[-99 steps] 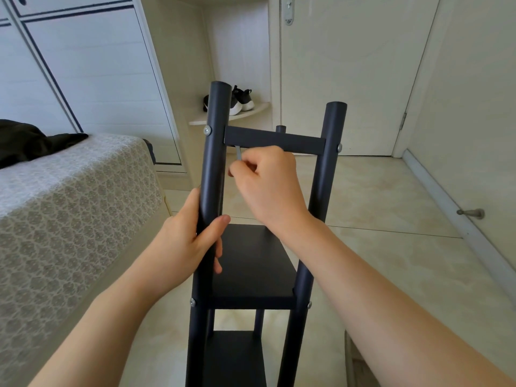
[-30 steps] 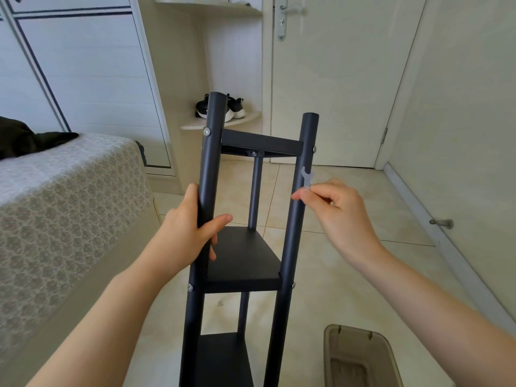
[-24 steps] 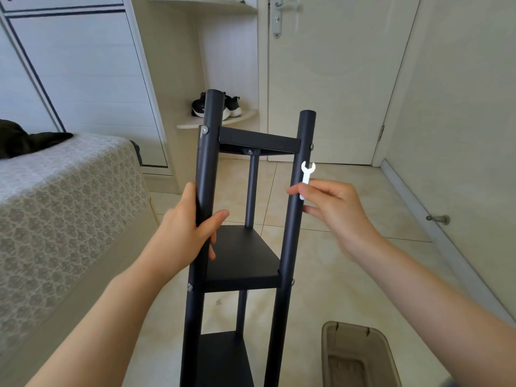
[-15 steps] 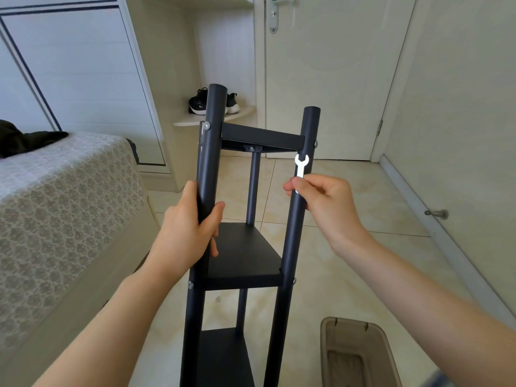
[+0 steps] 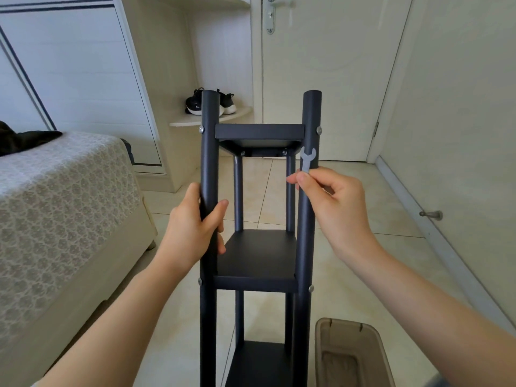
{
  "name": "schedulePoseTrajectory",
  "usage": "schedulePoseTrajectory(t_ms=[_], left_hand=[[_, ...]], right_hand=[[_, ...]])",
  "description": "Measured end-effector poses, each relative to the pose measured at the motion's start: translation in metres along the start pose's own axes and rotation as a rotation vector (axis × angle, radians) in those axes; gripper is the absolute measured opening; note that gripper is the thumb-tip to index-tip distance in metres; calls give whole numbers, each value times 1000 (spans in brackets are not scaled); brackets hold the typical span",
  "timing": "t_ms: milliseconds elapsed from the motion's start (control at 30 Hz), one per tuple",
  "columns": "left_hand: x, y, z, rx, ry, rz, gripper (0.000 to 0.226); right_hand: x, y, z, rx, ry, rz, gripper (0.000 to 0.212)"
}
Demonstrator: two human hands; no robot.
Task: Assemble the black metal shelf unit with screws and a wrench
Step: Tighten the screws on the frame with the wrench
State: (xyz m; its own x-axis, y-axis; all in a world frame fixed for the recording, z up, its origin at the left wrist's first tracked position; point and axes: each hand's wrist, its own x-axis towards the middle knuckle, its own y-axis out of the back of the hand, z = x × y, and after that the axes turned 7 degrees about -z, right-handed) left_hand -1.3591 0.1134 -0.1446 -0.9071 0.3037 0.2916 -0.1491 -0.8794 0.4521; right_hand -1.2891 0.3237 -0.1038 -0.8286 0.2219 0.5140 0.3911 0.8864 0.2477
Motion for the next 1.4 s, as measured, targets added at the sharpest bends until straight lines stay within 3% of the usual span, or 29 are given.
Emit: schedulePoseTrajectory(t_ms=[367, 633, 700, 800, 900, 967, 1067, 1133, 1200, 1400], left_hand=[[7, -3, -3, 97, 19, 34, 19], [6, 14, -1, 384, 63, 128, 26], [5, 15, 0, 455, 89, 141, 40], [-2, 13, 7, 509, -33, 273, 68], [-10, 9, 23, 466, -240, 393, 48], [-14, 3, 35, 226, -189, 274, 28], [-23, -9, 46, -258, 90, -137, 26], [-28, -17, 47, -315, 189, -336, 29], [-32, -24, 47, -329, 215, -380, 35], [-38, -44, 42, -326, 138, -293, 39]], right_hand=[[-7, 5, -1, 42, 46, -3, 20], [1, 4, -3, 169, -1, -217, 25], [4, 4, -4, 280, -68, -284, 23], [8, 2, -3, 367, -121, -339, 19], [9, -2, -1, 377, -119, -369, 19], [10, -4, -1, 362, -105, -376, 19], [13, -9, -1, 340, -93, -373, 20], [13, -12, 0, 335, -88, -371, 19], [14, -15, -1, 329, -85, -370, 19], [14, -20, -4, 342, -109, -371, 19]])
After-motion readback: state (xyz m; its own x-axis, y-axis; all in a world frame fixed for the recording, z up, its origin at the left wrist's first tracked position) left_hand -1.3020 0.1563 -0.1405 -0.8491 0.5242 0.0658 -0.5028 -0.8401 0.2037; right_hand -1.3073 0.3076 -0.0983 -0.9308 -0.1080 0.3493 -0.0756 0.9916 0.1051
